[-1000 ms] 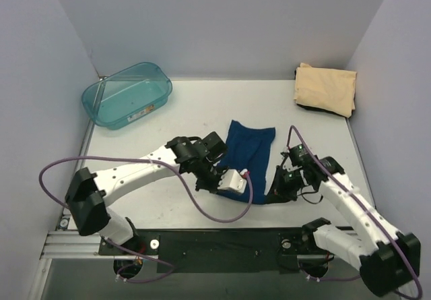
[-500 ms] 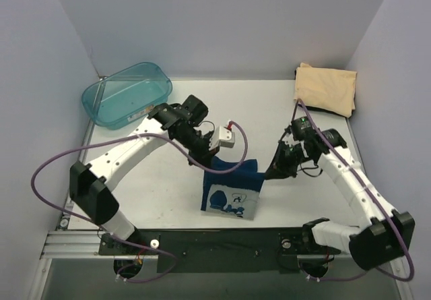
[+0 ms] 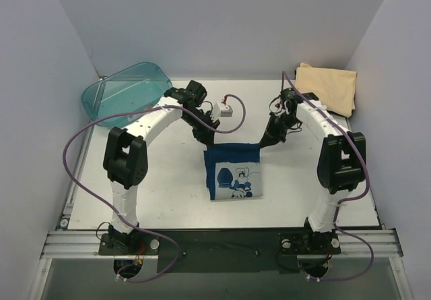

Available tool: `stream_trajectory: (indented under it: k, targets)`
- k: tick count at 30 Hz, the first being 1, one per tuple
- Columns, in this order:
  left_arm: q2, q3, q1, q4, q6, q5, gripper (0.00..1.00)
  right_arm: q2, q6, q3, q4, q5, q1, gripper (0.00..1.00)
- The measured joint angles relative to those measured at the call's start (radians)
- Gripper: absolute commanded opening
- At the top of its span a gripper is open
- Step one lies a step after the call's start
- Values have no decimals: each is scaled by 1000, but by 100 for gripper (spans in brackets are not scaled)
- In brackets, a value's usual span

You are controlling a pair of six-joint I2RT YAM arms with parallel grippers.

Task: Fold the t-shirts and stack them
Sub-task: Fold the long partially folded tshirt into a neat square

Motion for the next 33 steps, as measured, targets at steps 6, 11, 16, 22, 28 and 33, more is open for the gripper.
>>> stream_trajectory:
  k: [6, 11, 16, 22, 28, 33]
  targets:
    - [74, 9, 12, 21, -45, -10, 0, 156, -3, 145, 14, -17, -6, 13]
    - [89, -14, 26, 60, -85, -61, 4, 223, -1, 203, 33, -16, -4, 39]
    - [130, -13, 32, 94, -146, -145, 12, 238, -48, 217, 48, 25, -5, 50]
    - [144, -31, 40, 114, -246, -251, 37, 139, -153, 79, 107, 13, -2, 56]
    - [144, -75, 52, 146, -346, -359, 68, 88, -195, -89, 139, 18, 54, 54]
    - [126, -61, 83, 186, -430, -437, 74, 70, -194, -105, 171, 90, 130, 50]
